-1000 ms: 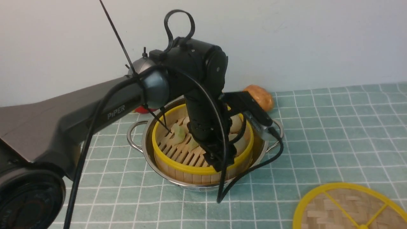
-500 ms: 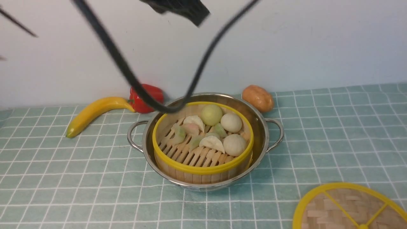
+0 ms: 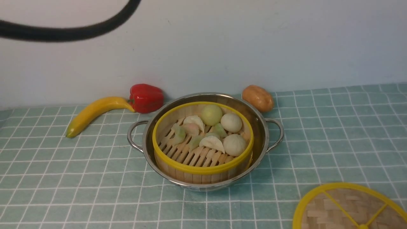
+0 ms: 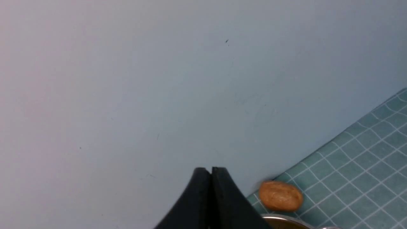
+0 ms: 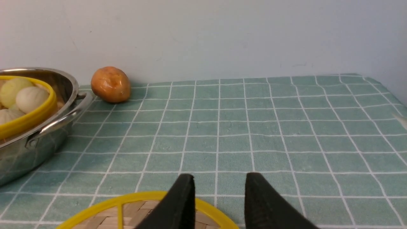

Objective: Place the steamer in the pot on the blue tablecloth, and put the lid on the steamer.
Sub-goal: 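Move the gripper down to the bamboo steamer lid and grasp its center knob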

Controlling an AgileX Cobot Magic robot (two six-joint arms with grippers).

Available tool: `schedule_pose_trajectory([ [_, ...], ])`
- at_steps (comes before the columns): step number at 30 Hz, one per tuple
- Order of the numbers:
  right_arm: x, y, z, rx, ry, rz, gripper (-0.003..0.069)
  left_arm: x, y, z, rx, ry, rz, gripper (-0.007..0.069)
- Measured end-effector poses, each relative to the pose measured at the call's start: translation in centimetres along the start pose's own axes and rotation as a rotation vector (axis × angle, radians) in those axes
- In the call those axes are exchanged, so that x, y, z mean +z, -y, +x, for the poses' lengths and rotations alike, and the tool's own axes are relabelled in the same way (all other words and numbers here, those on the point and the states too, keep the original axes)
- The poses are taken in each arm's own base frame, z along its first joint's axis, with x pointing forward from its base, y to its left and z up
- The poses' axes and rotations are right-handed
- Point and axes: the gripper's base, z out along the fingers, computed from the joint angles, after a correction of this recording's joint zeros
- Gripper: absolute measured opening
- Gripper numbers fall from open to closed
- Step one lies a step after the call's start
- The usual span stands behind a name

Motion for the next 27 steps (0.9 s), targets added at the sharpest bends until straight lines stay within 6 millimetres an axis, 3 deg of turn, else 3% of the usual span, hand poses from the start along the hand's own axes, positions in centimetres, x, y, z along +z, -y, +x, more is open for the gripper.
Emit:
schedule_pose_trajectory([
  [6, 0.0, 0.0, 0.0, 0.0, 0.0, 0.0, 0.0243, 1.2, 0.5, 1.2, -0.002, 0.001, 0.015, -0.0008],
  [10, 0.0, 0.0, 0.0, 0.0, 0.0, 0.0, 0.0243, 2.4, 0.1, 5.0, 0.001, 0.052, -0.001, -0.0008],
  [13, 0.0, 0.0, 0.0, 0.0, 0.0, 0.0, 0.0243, 2.4, -1.6, 9.5, -0.028, 0.086, -0.064, 0.0],
  [15, 0.0, 0.0, 0.0, 0.0, 0.0, 0.0, 0.0243, 2.5, -2.5, 13.4, -0.077, 0.073, -0.104, 0.0001],
  [19, 0.0, 0.0, 0.0, 0.0, 0.0, 0.0, 0.0243, 0.9, -4.0, 21.6, -0.267, -0.009, -0.213, 0.0003],
  [20, 0.0, 0.0, 0.0, 0.0, 0.0, 0.0, 0.0243, 0.9, -3.9, 22.5, -0.286, -0.028, -0.213, 0.0003],
  [22, 0.0, 0.0, 0.0, 0.0, 0.0, 0.0, 0.0243, -0.7, -3.3, 27.0, -0.381, -0.09, -0.255, 0.0012],
  [23, 0.0, 0.0, 0.0, 0.0, 0.0, 0.0, 0.0243, -1.3, -2.9, 28.3, -0.396, -0.107, -0.265, 0.0012],
  [27, 0.0, 0.0, 0.0, 0.0, 0.0, 0.0, 0.0243, -4.9, -0.1, 33.9, -0.382, -0.092, -0.297, 0.0014],
])
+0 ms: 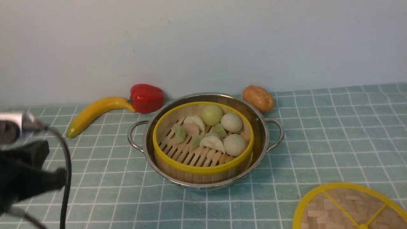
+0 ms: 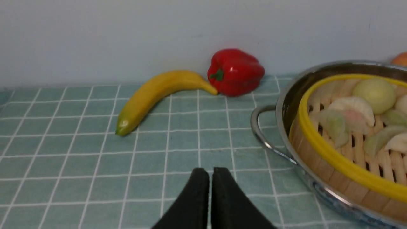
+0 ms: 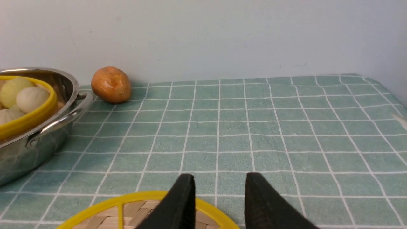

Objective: Place the steamer in the pot on the blue tablecloth, and put the lid on the steamer.
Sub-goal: 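Move the gripper down to the bamboo steamer lid and grasp its center knob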

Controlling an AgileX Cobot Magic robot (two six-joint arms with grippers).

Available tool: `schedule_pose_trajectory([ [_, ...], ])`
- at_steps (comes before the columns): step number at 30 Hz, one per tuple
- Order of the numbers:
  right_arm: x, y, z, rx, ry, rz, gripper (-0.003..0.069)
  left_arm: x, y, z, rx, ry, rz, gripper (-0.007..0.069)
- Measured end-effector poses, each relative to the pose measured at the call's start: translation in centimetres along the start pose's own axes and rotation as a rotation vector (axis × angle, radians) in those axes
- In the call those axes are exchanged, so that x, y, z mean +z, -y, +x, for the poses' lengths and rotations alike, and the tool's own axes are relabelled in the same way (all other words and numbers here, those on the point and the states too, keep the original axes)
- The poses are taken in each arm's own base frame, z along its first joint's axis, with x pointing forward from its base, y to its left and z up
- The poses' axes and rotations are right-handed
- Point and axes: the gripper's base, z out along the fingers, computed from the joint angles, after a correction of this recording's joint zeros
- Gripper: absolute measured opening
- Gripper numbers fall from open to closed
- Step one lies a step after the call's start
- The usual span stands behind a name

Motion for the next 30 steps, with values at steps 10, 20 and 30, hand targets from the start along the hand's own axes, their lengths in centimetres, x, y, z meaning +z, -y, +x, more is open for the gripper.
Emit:
schedule_pose_trajectory([
  [10, 0.0, 0.0, 0.0, 0.0, 0.0, 0.0, 0.0243, -4.9, 0.0, 7.0, 0.1, 0.264, -0.022, 0.0029],
  [20, 0.0, 0.0, 0.0, 0.0, 0.0, 0.0, 0.0243, -5.0, -0.3, 10.5, 0.123, 0.079, -0.041, 0.0053],
  [30, 0.0, 0.0, 0.0, 0.0, 0.0, 0.0, 0.0243, -5.0, -0.4, 10.5, 0.136, 0.078, -0.051, 0.0064],
])
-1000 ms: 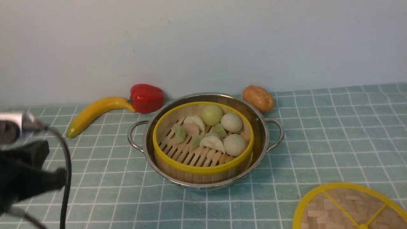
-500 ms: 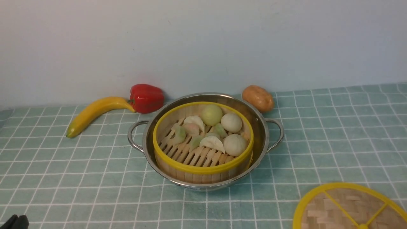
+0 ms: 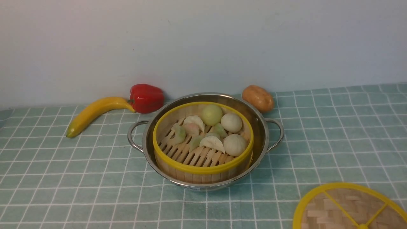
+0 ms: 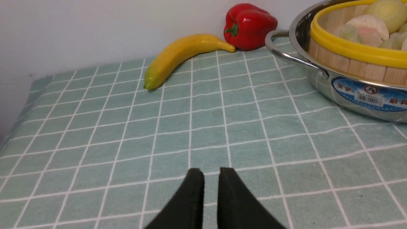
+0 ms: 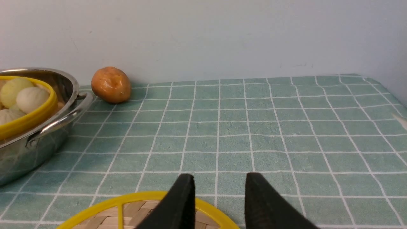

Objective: Place the steamer in the pot on the blue tablecloth, and put the lid on the steamer.
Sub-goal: 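Move the gripper down to the bamboo steamer lid and grasp its center knob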

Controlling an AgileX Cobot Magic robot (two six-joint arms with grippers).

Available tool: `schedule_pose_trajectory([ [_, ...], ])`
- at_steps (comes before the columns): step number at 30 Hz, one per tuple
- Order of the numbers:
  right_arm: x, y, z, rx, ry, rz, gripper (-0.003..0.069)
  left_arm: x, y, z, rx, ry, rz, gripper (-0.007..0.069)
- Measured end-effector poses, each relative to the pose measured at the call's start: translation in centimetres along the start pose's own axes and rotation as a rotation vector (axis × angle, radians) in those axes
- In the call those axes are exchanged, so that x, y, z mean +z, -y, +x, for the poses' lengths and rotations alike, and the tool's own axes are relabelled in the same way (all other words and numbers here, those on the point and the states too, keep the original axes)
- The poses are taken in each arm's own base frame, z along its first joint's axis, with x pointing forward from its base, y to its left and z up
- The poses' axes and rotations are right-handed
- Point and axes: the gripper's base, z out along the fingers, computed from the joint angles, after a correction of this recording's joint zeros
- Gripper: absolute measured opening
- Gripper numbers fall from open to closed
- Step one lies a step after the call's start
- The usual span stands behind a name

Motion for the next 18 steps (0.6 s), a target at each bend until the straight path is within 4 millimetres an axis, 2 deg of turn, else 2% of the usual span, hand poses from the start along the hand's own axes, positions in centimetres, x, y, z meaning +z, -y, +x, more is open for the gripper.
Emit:
schedule_pose_trajectory([
  [18, 0.0, 0.0, 0.0, 0.0, 0.0, 0.0, 0.0243, 0.0, 0.0, 0.0, 0.001, 0.0, 0.0, 0.0105],
])
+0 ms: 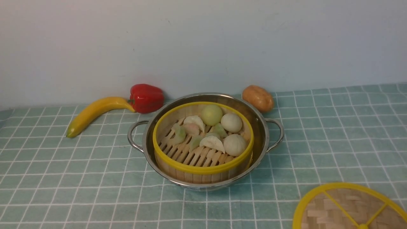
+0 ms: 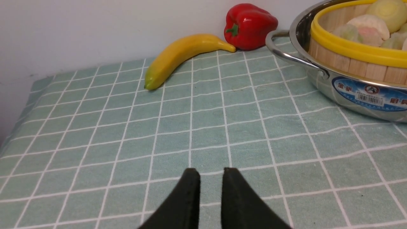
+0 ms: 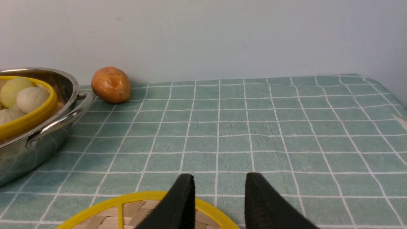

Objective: Place the steamer in the pot on the blue tablecloth, and put the lid on the steamer.
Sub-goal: 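Move the gripper down to the bamboo steamer lid and grasp its center knob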

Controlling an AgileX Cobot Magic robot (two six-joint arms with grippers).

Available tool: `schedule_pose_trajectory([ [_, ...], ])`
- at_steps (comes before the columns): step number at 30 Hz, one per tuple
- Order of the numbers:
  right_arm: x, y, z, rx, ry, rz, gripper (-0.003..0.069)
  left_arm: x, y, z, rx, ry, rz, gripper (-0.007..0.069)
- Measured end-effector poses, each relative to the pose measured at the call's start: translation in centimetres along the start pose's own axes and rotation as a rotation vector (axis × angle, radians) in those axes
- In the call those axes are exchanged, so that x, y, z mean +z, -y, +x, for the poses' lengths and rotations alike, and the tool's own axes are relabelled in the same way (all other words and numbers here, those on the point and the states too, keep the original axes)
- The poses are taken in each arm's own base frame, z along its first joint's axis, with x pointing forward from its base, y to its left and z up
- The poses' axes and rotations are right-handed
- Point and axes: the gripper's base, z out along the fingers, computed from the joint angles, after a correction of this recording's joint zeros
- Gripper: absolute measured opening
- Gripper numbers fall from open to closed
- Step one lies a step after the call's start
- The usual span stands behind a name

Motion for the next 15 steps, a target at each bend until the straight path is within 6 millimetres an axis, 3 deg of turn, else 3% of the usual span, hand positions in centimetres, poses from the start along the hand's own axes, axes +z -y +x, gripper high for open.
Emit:
schedule_pose_trajectory([
  [7, 0.0, -0.1, -0.4, 0.08, 0.037, -0.01, 0.0243, 0.0, 0.0, 0.0, 0.0, 0.0, 0.0, 0.0106],
  [10, -1.1, -0.6, -3.6, 0.208, 0.133, -0.049, 0.0243, 0.0, 0.0, 0.0, 0.001, 0.0, 0.0, 0.0117],
  [11, -2.1, -1.0, -5.8, 0.214, 0.176, -0.07, 0.0243, 0.0, 0.0, 0.0, 0.001, 0.0, 0.0, 0.0118],
  [12, -2.3, -1.1, -6.1, 0.213, 0.18, -0.072, 0.0243, 0.0, 0.0, 0.0, 0.001, 0.0, 0.0, 0.0118],
  [15, -5.3, -2.0, -10.2, 0.218, 0.2, -0.114, 0.0243, 0.0, 0.0, 0.0, 0.001, 0.0, -0.001, 0.0126],
])
